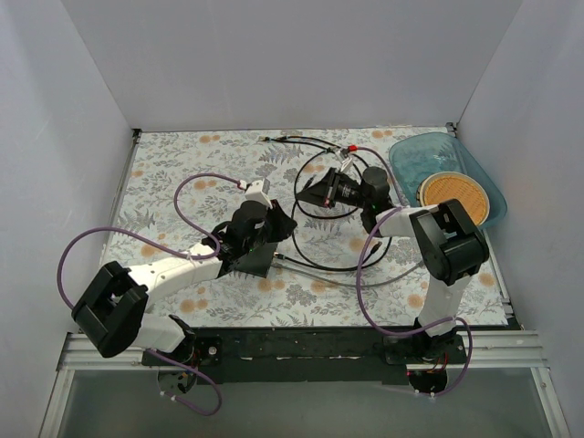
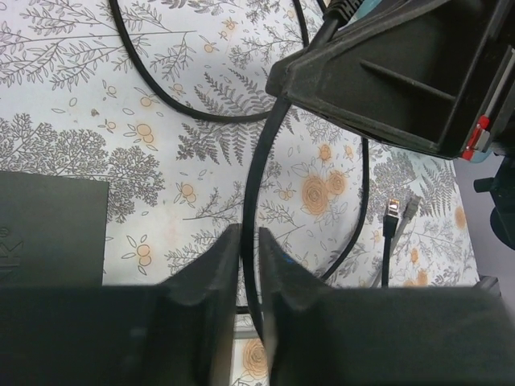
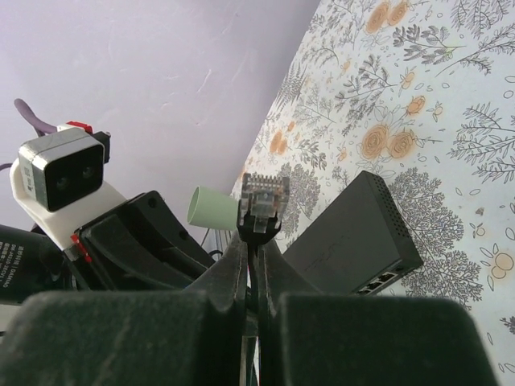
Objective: Insert the plug into the switch port
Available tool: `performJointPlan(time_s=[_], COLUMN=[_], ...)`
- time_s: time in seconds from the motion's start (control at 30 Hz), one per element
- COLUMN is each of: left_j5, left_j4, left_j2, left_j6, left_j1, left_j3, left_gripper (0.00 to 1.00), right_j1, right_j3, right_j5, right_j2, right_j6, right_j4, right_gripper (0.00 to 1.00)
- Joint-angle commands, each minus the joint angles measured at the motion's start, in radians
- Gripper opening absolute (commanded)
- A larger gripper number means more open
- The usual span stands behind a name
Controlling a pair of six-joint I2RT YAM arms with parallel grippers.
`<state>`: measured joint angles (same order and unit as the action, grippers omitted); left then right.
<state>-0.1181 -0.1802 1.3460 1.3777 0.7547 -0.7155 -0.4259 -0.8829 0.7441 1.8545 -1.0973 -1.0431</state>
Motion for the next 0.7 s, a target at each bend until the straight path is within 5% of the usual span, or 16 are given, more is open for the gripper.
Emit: performJointPlan(time_s=[0.0, 0.03, 0.17, 0.27, 0.47, 0.67], left_j5=[-0.008, -0.012, -0.069, -0.057, 0.084, 0.294], left_j4=[0.013, 0.024, 0.085, 0.117, 0.085, 0.042], left_j2=[-0.047, -0.05, -0.07, -0.102, -0.191, -0.209], left_j6=[-0.006, -0.009, -0.035, -0.069, -0.118, -0.164], left_j1=[0.008, 0.008, 0.0, -0.02, -0.101, -0.175], left_j3=[0.011, 0.008, -0.025, -0.052, -0.076, -0.099], left_gripper=[0.3, 0.51, 0.74, 0.76, 0.72, 0.65], right_j1=[-0.001, 0.001, -0.001, 0.001, -0.014, -0.073], right_j3=[-0.073, -0.082, -0.186, -0.252, -0.346, -0.28], right_j5=[0.009, 0.011, 0.02, 0.003, -0.032, -0.029], right_j2=[-0.06, -0.084, -0.146, -0.176, -0.236, -0.324], right_j6=[0.101, 0.191, 0.492, 0.765, 1.094, 1.182], right_j4=[0.083, 0.147, 0.501, 0.834, 1.225, 1.279], right_gripper=[0.01, 0.01, 0.01, 0.01, 0.01, 0.01])
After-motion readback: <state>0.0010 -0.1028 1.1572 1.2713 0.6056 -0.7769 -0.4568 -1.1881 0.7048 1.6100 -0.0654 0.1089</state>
